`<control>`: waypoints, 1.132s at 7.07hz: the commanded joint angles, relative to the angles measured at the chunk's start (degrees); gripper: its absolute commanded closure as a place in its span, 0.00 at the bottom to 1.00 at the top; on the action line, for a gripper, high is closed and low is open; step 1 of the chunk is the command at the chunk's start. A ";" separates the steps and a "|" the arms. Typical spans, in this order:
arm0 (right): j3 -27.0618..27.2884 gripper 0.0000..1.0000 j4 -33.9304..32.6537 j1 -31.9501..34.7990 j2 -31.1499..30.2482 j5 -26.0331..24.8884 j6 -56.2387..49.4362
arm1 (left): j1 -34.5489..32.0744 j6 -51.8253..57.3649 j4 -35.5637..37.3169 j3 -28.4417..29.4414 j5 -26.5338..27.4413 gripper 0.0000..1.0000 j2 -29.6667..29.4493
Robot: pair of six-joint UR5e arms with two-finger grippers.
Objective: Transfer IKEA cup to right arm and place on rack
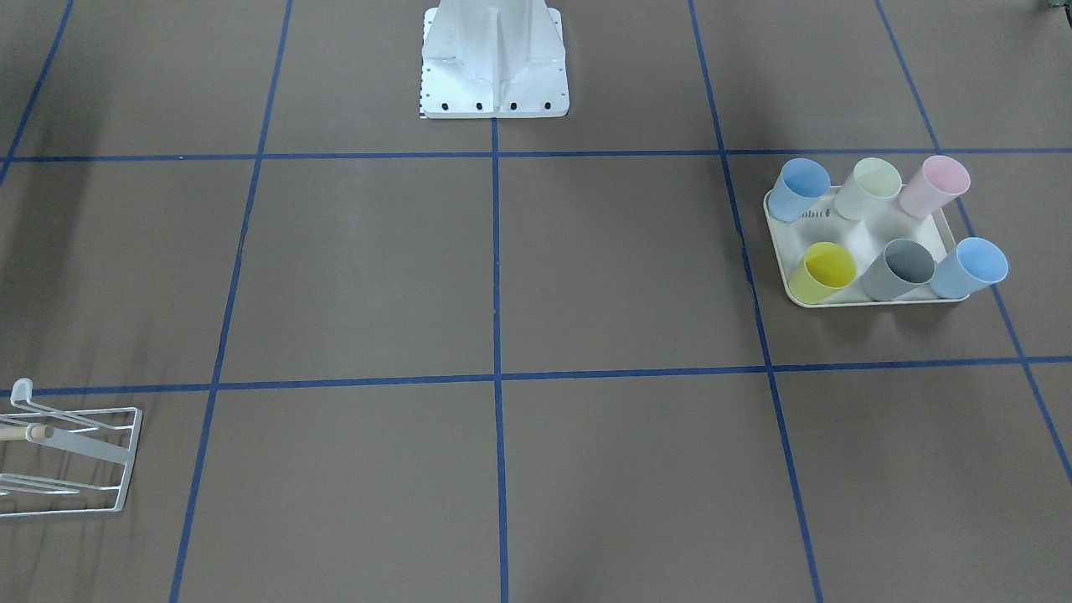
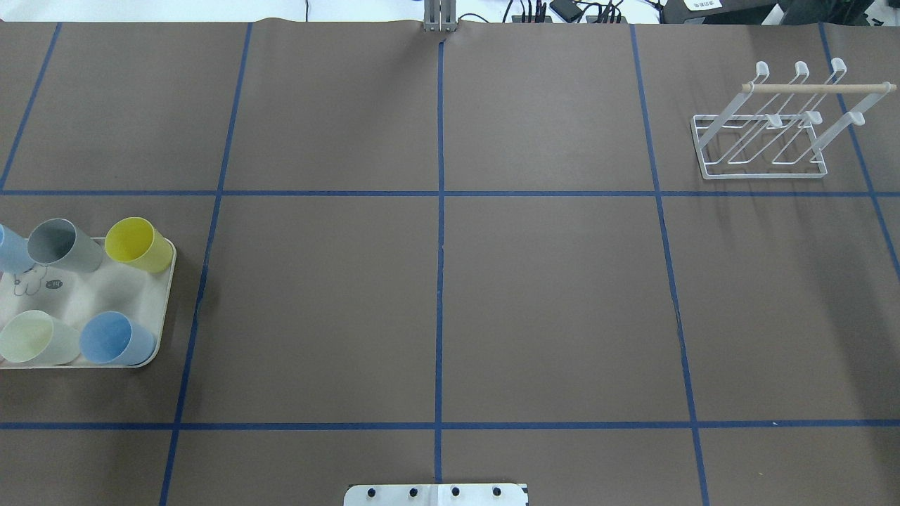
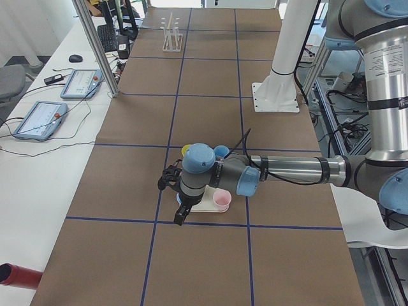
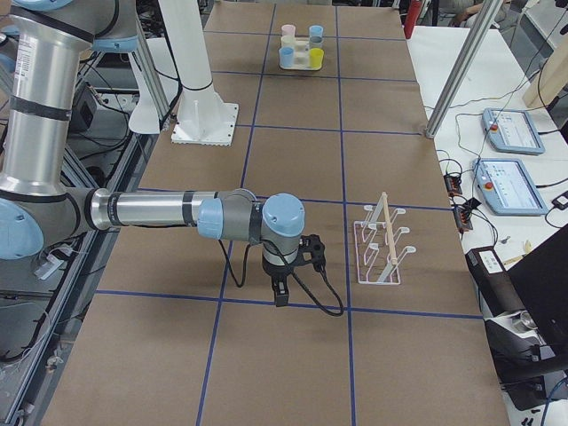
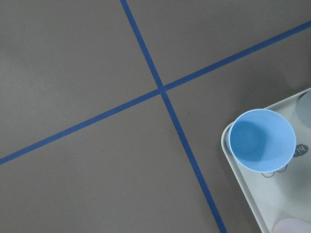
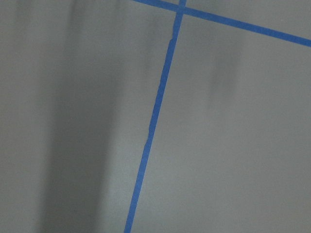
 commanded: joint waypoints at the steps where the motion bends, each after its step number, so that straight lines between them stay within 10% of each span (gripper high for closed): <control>1: 0.00 0.00 0.05 0.00 0.00 0.00 0.00 | 0.00 0.00 0.09 -0.13 0.00 0.00 0.00; 8: 0.70 0.00 0.22 0.00 0.61 0.00 0.00 | 0.09 -0.09 -2.90 -1.01 -0.61 0.00 -3.05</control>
